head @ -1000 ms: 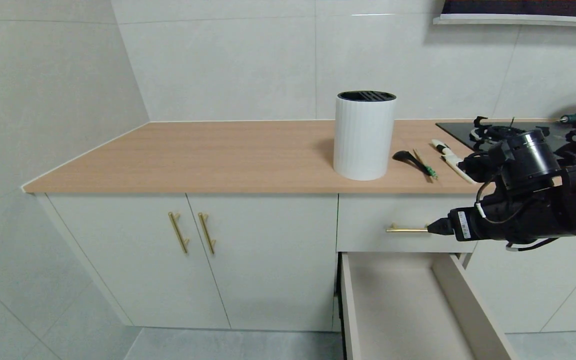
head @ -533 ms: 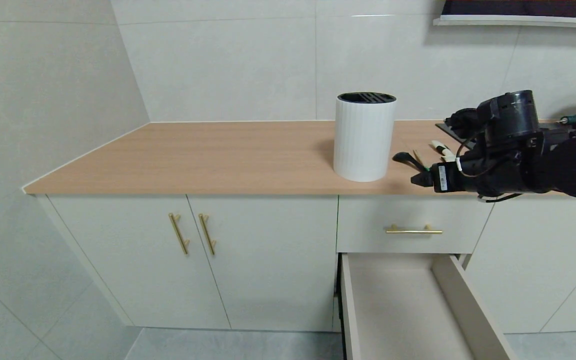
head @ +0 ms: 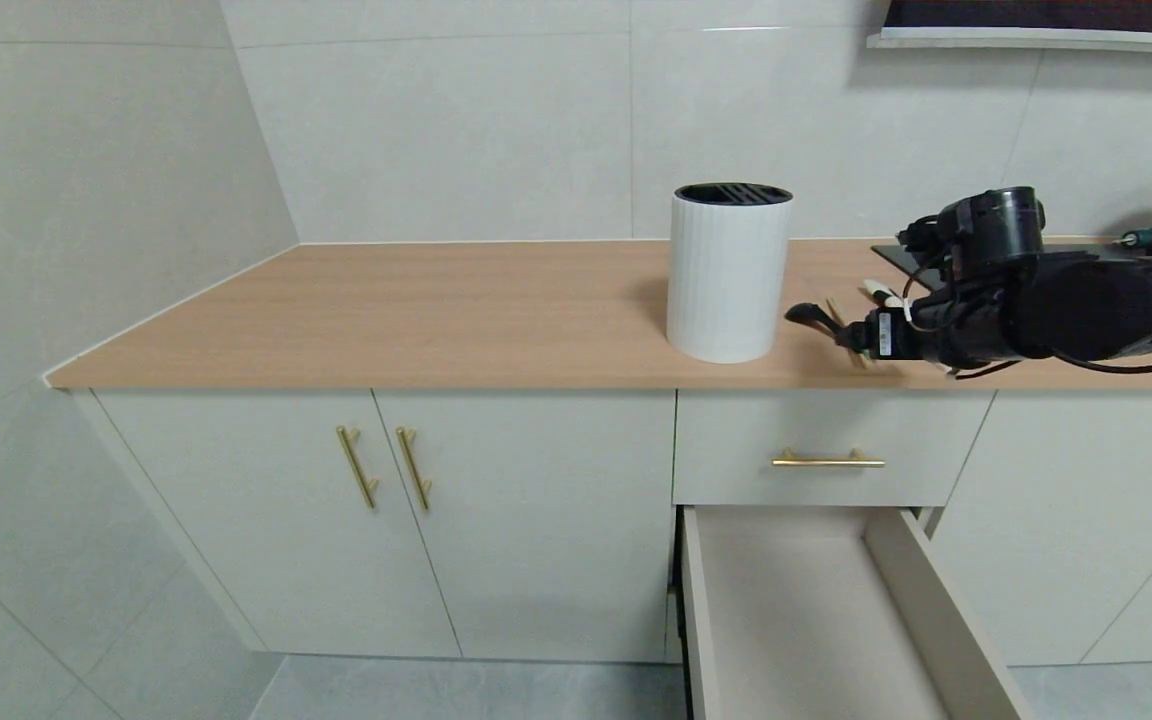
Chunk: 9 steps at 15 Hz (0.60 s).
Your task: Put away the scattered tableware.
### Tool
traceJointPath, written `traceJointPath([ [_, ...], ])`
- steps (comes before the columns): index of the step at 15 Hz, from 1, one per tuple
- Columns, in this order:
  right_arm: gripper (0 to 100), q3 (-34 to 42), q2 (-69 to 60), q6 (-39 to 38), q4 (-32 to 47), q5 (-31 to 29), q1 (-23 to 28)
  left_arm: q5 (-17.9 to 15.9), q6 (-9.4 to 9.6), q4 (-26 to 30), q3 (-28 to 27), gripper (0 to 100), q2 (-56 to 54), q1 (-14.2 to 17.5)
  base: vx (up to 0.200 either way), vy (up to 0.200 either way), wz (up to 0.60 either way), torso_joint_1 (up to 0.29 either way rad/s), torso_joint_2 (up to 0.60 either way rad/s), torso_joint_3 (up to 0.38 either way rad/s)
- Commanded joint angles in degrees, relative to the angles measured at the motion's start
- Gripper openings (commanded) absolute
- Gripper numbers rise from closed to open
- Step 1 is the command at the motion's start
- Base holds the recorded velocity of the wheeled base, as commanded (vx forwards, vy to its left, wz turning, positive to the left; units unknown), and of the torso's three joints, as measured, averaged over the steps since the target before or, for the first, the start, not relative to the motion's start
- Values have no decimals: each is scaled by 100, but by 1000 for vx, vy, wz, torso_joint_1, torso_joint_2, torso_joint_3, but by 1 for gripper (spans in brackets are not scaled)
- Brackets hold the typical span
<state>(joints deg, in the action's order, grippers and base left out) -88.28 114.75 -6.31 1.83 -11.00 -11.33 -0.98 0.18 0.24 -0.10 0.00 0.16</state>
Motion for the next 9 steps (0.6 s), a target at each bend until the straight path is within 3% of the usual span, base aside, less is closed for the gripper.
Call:
traceJointPath([
  [1, 100, -110, 346, -1, -16, -8, 25, 1, -1, 2, 1, 100, 0, 2, 0, 0, 0, 0, 0, 0],
  [9, 100, -585, 874, -160, -25, -157, 113, 1, -1, 2, -8, 100, 0, 2, 0, 0, 0, 0, 0, 0],
])
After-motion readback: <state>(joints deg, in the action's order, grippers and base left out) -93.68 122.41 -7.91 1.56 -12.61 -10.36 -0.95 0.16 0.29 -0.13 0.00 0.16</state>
